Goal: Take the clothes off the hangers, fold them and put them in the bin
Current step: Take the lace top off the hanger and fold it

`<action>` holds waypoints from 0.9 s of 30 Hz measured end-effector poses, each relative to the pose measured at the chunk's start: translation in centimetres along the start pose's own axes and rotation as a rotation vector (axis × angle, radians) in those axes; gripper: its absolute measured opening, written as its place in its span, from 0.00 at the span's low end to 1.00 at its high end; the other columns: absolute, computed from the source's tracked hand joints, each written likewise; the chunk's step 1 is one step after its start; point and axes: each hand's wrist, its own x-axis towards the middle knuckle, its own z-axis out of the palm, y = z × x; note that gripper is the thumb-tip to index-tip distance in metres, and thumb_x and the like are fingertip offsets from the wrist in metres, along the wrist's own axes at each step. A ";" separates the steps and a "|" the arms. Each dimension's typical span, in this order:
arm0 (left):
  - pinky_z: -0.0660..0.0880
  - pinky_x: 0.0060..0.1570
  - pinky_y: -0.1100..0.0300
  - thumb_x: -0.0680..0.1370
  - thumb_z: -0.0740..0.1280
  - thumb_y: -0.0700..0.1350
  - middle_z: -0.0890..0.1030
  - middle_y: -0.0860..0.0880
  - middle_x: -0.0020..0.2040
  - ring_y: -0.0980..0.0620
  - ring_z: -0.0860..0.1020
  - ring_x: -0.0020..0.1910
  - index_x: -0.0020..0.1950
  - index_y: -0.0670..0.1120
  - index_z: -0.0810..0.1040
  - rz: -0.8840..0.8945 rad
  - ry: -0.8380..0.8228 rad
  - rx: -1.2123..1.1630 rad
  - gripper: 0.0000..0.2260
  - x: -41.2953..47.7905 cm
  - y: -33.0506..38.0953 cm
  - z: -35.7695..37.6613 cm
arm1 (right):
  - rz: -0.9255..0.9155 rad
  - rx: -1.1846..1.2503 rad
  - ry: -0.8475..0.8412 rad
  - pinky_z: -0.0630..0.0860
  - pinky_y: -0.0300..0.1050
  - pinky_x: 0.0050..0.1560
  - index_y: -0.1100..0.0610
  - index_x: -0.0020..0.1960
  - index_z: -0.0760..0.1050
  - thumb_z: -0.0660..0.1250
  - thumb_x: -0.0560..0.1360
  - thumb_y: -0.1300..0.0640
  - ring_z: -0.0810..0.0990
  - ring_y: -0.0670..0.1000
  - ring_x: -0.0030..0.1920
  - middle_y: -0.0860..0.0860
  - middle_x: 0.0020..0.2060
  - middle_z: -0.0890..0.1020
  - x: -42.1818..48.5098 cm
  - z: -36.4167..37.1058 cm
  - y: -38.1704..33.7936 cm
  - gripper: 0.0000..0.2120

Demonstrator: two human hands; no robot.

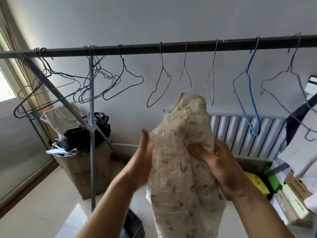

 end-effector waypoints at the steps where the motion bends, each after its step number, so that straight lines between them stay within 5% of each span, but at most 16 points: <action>1: 0.79 0.55 0.49 0.58 0.62 0.79 0.81 0.39 0.60 0.42 0.81 0.59 0.67 0.44 0.77 -0.027 -0.021 -0.037 0.49 -0.4 -1.0 0.1 | 0.017 0.019 0.000 0.80 0.57 0.55 0.62 0.53 0.82 0.69 0.69 0.59 0.84 0.59 0.51 0.59 0.48 0.86 0.0 -0.2 0.2 0.14; 4: 0.78 0.55 0.50 0.59 0.70 0.75 0.80 0.39 0.63 0.41 0.79 0.62 0.68 0.46 0.76 0.051 -0.008 -0.078 0.47 -1.2 -2.3 0.2 | 0.029 0.021 0.010 0.79 0.59 0.56 0.59 0.53 0.82 0.69 0.70 0.58 0.84 0.59 0.52 0.58 0.49 0.86 0.2 -0.3 0.4 0.13; 7: 0.79 0.55 0.49 0.64 0.79 0.60 0.80 0.40 0.63 0.41 0.80 0.61 0.75 0.52 0.64 0.233 0.096 0.064 0.45 -1.8 -2.1 0.9 | -0.006 -0.124 0.104 0.79 0.59 0.57 0.51 0.56 0.80 0.71 0.72 0.56 0.84 0.54 0.52 0.52 0.50 0.86 0.2 -0.2 0.8 0.13; 10: 0.82 0.47 0.48 0.67 0.78 0.44 0.84 0.37 0.51 0.38 0.84 0.48 0.76 0.65 0.54 0.287 0.286 0.151 0.47 -2.3 -2.0 1.9 | -0.026 -0.338 0.269 0.72 0.53 0.66 0.46 0.72 0.67 0.73 0.69 0.48 0.74 0.45 0.65 0.42 0.66 0.74 0.2 -0.1 1.5 0.33; 12: 0.82 0.40 0.51 0.71 0.73 0.40 0.85 0.38 0.43 0.41 0.85 0.40 0.75 0.65 0.59 0.341 0.318 0.190 0.40 -2.5 -2.1 2.1 | -0.029 -0.447 0.322 0.64 0.36 0.66 0.43 0.77 0.56 0.72 0.70 0.49 0.63 0.36 0.66 0.33 0.66 0.61 0.0 0.1 1.7 0.41; 14: 0.82 0.38 0.55 0.75 0.69 0.39 0.85 0.40 0.41 0.44 0.84 0.39 0.69 0.58 0.73 0.346 0.314 0.188 0.26 -2.7 -1.8 2.0 | -0.040 -0.364 0.256 0.69 0.31 0.60 0.42 0.73 0.65 0.70 0.74 0.54 0.68 0.33 0.63 0.31 0.64 0.67 -0.2 0.1 1.7 0.30; 16: 0.80 0.39 0.59 0.78 0.66 0.38 0.86 0.42 0.45 0.47 0.84 0.42 0.56 0.52 0.84 0.330 0.340 0.259 0.13 -2.9 -1.6 1.8 | 0.039 -0.110 0.153 0.78 0.43 0.59 0.47 0.64 0.76 0.68 0.74 0.58 0.80 0.44 0.58 0.43 0.59 0.81 -0.2 -0.1 1.9 0.19; 19: 0.78 0.42 0.65 0.79 0.64 0.35 0.86 0.47 0.47 0.54 0.82 0.44 0.47 0.49 0.87 0.319 0.400 0.232 0.14 -2.9 -1.4 1.7 | 0.121 -0.053 -0.029 0.81 0.45 0.53 0.48 0.63 0.75 0.72 0.67 0.56 0.84 0.48 0.53 0.48 0.56 0.83 -0.8 -0.7 1.7 0.24; 22: 0.82 0.47 0.59 0.78 0.65 0.35 0.86 0.45 0.49 0.51 0.83 0.45 0.52 0.48 0.86 0.277 0.386 0.197 0.12 -3.2 -0.4 1.3 | 0.127 -0.386 -0.084 0.82 0.46 0.52 0.43 0.64 0.72 0.76 0.62 0.54 0.82 0.47 0.54 0.46 0.56 0.81 -1.0 -0.9 1.8 0.32; 25: 0.82 0.50 0.54 0.73 0.73 0.34 0.85 0.48 0.53 0.49 0.84 0.50 0.63 0.49 0.80 0.242 0.254 0.327 0.21 -3.8 0.9 0.5 | 0.055 -0.518 -0.028 0.82 0.44 0.50 0.44 0.58 0.78 0.74 0.69 0.56 0.83 0.45 0.51 0.45 0.50 0.84 -0.6 -1.1 1.5 0.18; 27: 0.80 0.54 0.56 0.71 0.76 0.36 0.84 0.54 0.55 0.54 0.83 0.54 0.67 0.53 0.77 0.264 0.220 0.705 0.26 -3.9 1.8 0.0 | -0.020 -0.566 -0.042 0.82 0.41 0.49 0.46 0.54 0.82 0.71 0.74 0.58 0.83 0.43 0.48 0.44 0.46 0.85 -0.4 -1.4 0.8 0.11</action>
